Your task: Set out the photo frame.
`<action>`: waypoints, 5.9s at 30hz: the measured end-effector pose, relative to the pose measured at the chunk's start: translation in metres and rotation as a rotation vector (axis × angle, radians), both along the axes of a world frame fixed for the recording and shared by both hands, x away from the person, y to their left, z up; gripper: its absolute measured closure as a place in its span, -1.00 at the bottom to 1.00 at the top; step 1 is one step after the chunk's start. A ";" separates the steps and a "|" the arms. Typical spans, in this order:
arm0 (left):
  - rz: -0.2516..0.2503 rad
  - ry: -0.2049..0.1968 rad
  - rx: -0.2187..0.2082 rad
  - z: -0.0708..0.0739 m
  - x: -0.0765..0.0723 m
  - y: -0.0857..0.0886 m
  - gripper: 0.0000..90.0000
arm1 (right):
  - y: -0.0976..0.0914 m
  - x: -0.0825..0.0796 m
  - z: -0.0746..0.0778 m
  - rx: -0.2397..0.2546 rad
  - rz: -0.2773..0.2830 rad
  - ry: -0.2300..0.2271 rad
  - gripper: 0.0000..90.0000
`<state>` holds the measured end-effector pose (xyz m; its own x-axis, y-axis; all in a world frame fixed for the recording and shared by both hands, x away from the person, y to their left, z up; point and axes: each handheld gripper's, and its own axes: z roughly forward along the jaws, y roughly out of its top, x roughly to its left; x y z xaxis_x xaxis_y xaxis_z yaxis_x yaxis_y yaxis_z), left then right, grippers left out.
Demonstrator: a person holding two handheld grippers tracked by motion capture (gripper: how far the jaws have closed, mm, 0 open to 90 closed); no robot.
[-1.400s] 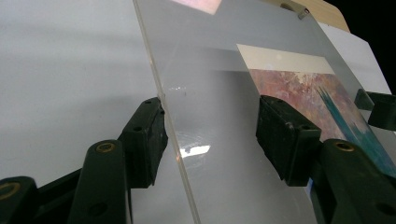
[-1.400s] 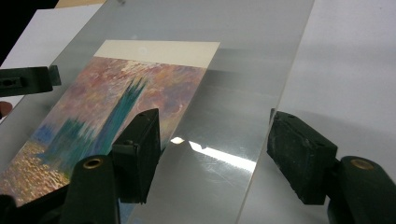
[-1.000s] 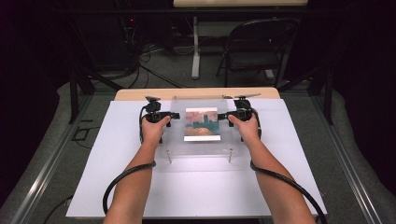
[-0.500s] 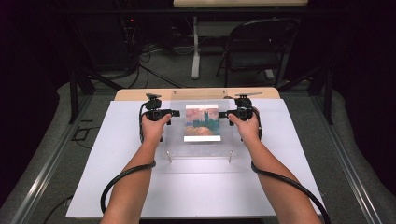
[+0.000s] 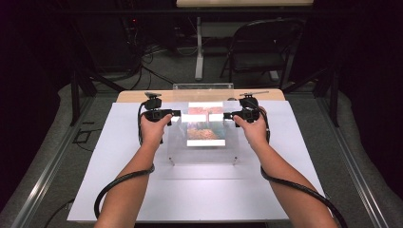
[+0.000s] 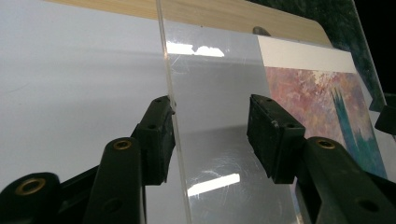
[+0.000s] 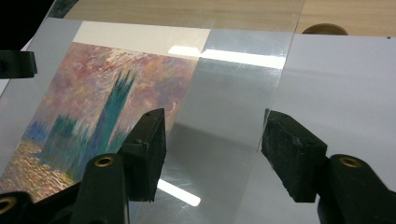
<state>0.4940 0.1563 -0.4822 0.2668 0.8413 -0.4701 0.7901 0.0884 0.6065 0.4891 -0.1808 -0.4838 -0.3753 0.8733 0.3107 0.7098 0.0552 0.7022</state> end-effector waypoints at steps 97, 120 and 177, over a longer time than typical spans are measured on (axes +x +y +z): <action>-0.234 -0.283 0.059 0.066 -0.147 0.033 0.64 | -0.017 -0.142 0.075 -0.090 0.169 -0.234 0.60; -0.282 -0.333 0.036 0.061 -0.192 0.038 0.56 | -0.024 -0.184 0.068 -0.009 0.232 -0.258 0.52; 0.061 -0.303 0.116 -0.039 -0.250 0.108 -0.10 | -0.110 -0.252 -0.038 -0.023 -0.099 -0.255 -0.19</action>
<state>0.2437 0.2648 -0.5207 0.3272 0.9032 -0.2777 0.5678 0.0470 0.8218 0.2374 -0.2910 -0.5213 -0.3516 0.9153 0.1968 0.5133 0.0127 0.8581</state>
